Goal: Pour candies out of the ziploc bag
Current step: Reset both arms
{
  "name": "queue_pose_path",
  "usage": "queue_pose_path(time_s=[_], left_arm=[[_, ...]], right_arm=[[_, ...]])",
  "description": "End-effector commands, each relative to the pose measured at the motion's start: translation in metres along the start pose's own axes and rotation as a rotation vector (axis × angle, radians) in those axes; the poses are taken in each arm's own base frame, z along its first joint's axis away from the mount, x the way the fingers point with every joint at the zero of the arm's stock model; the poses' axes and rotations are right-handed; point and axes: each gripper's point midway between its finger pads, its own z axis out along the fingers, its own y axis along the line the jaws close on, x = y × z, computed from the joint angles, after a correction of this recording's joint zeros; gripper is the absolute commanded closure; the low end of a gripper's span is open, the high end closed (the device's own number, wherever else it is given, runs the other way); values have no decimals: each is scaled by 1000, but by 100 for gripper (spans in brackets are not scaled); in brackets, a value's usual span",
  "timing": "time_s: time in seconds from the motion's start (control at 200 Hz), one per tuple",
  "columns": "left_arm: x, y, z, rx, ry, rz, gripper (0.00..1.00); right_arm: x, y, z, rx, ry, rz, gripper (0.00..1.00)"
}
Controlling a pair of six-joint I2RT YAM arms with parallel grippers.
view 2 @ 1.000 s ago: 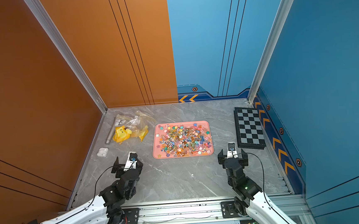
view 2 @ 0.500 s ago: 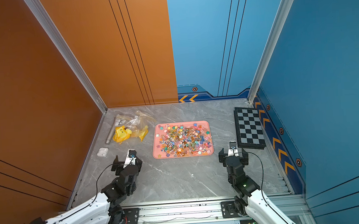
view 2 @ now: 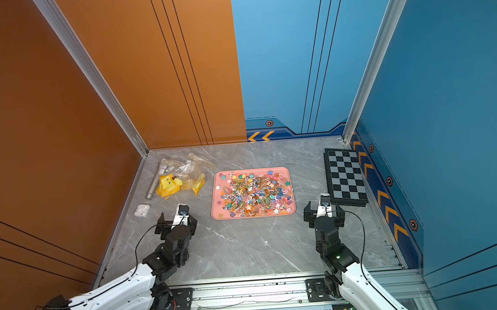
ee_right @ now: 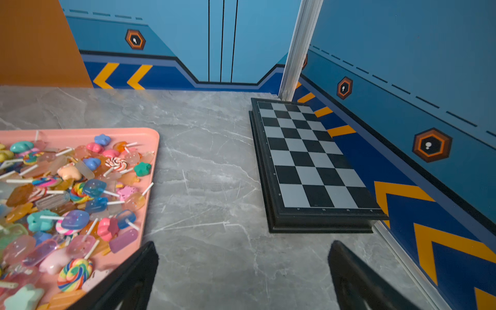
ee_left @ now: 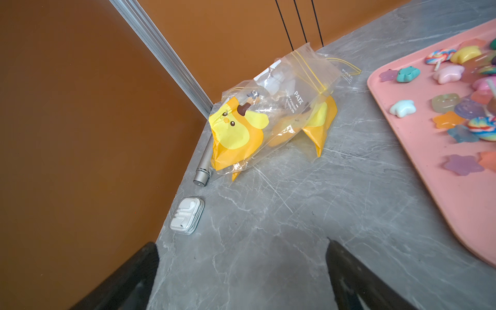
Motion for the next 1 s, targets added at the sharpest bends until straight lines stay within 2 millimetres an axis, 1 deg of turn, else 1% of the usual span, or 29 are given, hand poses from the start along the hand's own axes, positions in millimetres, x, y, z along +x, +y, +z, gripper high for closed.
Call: queue_pose_path(time_s=[0.0, 0.075, 0.26, 0.385, 0.5, 0.556, 0.731, 0.996], left_arm=[[-1, 0, 2, 5, -20, -13, 2], [-1, 0, 3, 5, -26, -15, 2], [-3, 3, 4, 4, -49, -33, 2], [-4, 3, 4, 9, -72, -50, 2], [-5, 5, 6, 15, -97, -83, 2], [-5, 7, 7, 14, -100, -98, 2], [-5, 9, 12, 12, -96, -120, 2], [-7, 7, 18, 24, -119, -129, 2]], right_arm=[[-15, -10, 0, 39, -129, 84, 0], [-14, -12, 3, 47, -128, 97, 0], [-15, 3, 12, -9, -99, 55, 0], [-16, 8, 20, -5, -98, 18, 0], [-16, 24, 29, -42, -75, -44, 0], [-17, 28, 32, -42, -84, -68, 0], [-19, 35, 37, -50, -111, -92, 0], [-20, 37, 40, -53, -148, -89, 0]])
